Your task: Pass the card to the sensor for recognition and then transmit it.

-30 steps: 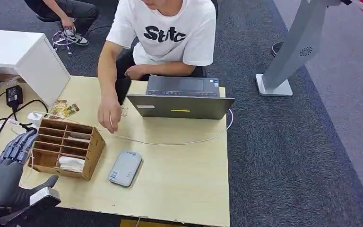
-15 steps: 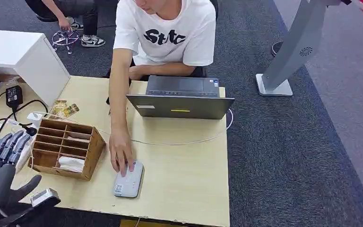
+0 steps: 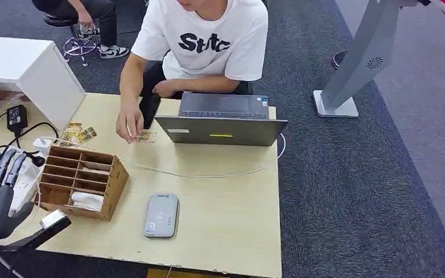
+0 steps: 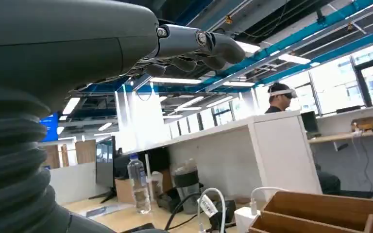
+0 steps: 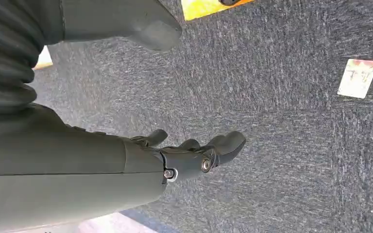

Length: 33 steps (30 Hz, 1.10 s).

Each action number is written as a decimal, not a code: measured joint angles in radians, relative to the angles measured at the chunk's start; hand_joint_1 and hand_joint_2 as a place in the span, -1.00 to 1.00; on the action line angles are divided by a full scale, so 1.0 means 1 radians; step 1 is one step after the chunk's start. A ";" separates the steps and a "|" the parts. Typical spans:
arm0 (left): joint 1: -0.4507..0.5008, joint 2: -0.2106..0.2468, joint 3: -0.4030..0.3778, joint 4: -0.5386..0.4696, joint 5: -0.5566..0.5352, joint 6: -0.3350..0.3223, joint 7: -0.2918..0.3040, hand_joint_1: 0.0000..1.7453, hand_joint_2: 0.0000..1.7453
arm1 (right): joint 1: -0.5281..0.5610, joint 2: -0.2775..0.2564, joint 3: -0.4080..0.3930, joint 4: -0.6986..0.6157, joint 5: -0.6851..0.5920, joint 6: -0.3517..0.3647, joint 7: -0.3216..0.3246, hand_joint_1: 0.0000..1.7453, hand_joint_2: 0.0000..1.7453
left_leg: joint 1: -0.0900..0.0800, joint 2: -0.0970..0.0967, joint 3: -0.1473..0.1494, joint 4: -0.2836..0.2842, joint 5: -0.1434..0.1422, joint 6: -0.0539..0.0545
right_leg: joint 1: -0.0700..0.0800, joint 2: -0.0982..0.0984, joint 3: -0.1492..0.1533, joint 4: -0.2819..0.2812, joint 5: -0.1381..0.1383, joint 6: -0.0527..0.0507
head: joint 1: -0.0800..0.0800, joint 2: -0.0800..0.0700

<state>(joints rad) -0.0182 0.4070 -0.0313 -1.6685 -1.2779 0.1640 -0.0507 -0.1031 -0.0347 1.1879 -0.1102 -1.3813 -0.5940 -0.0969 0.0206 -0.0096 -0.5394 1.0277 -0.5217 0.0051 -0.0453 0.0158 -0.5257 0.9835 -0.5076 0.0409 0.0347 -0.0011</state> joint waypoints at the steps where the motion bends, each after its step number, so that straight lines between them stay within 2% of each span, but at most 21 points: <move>1: -0.007 0.000 0.000 0.013 0.000 0.000 0.002 -1.00 1.00 | 0.000 0.000 0.000 0.000 0.000 0.000 0.001 -1.00 1.00 | 0.000 0.000 0.000 0.000 0.000 0.000 | 0.000 0.000 0.000 0.000 0.000 0.000 | 0.000 0.000; 4: -0.030 0.000 0.000 0.057 0.032 -0.008 -0.015 -1.00 1.00 | -0.001 0.000 0.002 0.000 0.006 0.002 0.001 -1.00 1.00 | 0.000 0.000 0.000 0.000 0.000 0.000 | 0.000 0.000 0.000 0.000 0.000 0.000 | 0.000 0.000; 9: -0.040 -0.009 0.000 0.136 0.094 -0.042 -0.078 -1.00 1.00 | -0.001 0.000 0.014 0.000 0.019 0.008 0.001 -1.00 1.00 | 0.000 0.000 0.000 0.000 0.000 0.000 | 0.000 0.000 0.000 0.000 0.000 0.000 | 0.000 0.000; 14: -0.039 -0.016 -0.025 0.179 0.222 -0.135 -0.149 -1.00 1.00 | -0.003 0.000 0.031 0.000 0.027 0.015 0.003 -1.00 1.00 | 0.000 0.000 0.000 0.000 0.000 0.000 | 0.000 0.000 0.000 0.000 0.000 0.000 | 0.000 0.000; 18: -0.016 0.006 -0.050 0.174 0.344 -0.213 -0.186 -1.00 1.00 | -0.003 0.000 0.047 0.001 0.026 0.014 0.003 -1.00 1.00 | 0.000 0.001 0.000 0.000 0.000 0.000 | 0.000 0.001 0.000 0.000 0.000 0.000 | 0.000 0.000; 23: 0.003 0.041 -0.077 0.141 0.375 -0.255 -0.188 -1.00 1.00 | -0.003 -0.003 0.052 0.001 0.021 0.013 0.007 -1.00 1.00 | 0.000 0.000 0.000 0.000 0.000 0.000 | 0.000 0.000 0.000 0.000 0.000 0.000 | 0.000 0.000; 33: -0.021 0.057 -0.127 0.115 0.382 -0.260 -0.167 -1.00 1.00 | -0.005 -0.005 0.067 0.001 0.021 0.013 0.003 -1.00 1.00 | 0.000 0.000 0.000 0.000 0.000 0.000 | 0.000 0.000 0.000 0.000 0.000 0.000 | 0.000 0.000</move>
<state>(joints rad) -0.0391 0.4639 -0.1579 -1.5534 -0.8961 -0.0957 -0.2174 -0.1079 -0.0397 1.2547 -0.1091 -1.3607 -0.5814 -0.0935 0.0207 -0.0093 -0.5394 1.0278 -0.5217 0.0051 -0.0452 0.0160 -0.5260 0.9835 -0.5073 0.0407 0.0351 -0.0011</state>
